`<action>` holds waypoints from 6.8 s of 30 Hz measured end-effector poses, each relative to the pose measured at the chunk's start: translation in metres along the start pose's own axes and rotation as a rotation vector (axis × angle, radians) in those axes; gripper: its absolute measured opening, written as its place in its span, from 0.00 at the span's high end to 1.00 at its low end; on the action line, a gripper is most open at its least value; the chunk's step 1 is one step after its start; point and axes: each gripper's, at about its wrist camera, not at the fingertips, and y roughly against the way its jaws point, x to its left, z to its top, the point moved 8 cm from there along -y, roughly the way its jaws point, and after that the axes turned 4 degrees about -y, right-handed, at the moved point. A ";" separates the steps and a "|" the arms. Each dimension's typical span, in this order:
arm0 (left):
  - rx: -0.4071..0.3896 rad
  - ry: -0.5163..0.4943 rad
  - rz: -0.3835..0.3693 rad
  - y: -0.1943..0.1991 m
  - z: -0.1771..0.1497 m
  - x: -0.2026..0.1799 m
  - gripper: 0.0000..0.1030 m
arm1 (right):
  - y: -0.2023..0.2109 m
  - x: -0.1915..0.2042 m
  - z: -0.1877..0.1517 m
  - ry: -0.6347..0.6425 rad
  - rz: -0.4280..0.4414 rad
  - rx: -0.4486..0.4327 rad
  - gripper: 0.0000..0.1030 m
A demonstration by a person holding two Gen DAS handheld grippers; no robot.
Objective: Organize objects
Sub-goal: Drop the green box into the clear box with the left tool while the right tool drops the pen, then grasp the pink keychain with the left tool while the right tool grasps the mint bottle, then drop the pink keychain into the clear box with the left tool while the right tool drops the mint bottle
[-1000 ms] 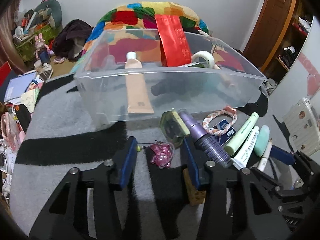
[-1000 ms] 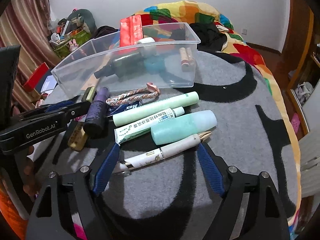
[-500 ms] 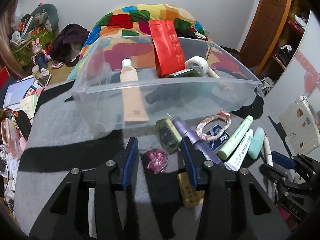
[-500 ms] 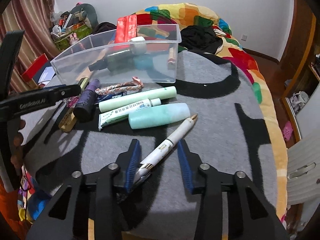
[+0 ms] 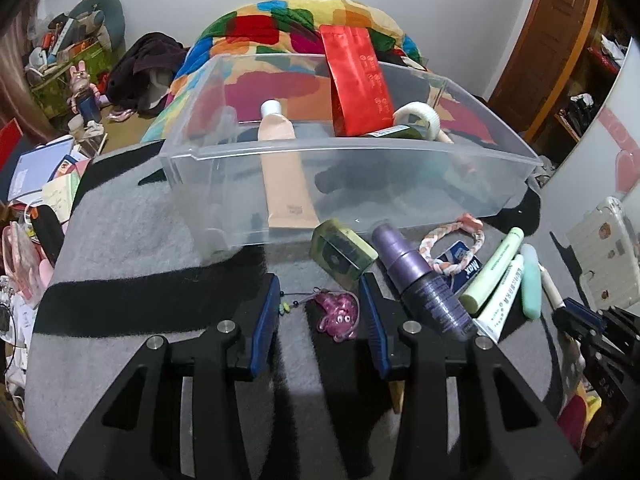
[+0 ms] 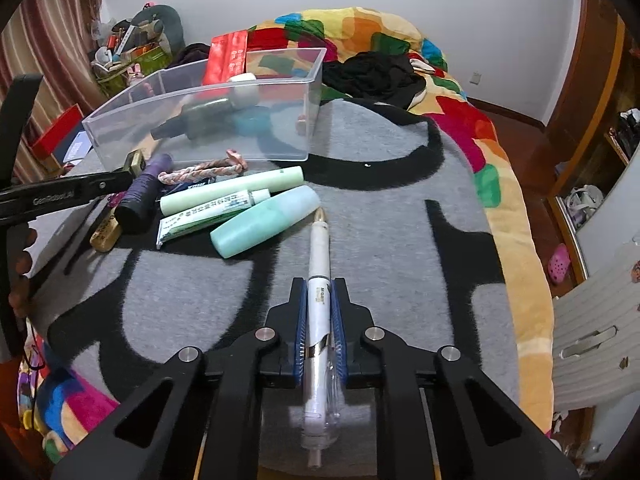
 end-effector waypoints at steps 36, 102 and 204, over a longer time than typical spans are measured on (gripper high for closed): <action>-0.169 -0.024 0.015 0.051 0.026 -0.009 0.65 | 0.027 -0.008 0.024 -0.031 0.042 -0.070 0.90; -0.176 0.006 0.036 0.056 0.031 0.013 0.16 | 0.016 0.046 0.119 0.079 0.049 -0.195 0.22; -0.195 -0.031 0.039 0.034 0.078 0.001 0.44 | -0.057 0.079 0.162 0.123 0.076 -0.061 0.45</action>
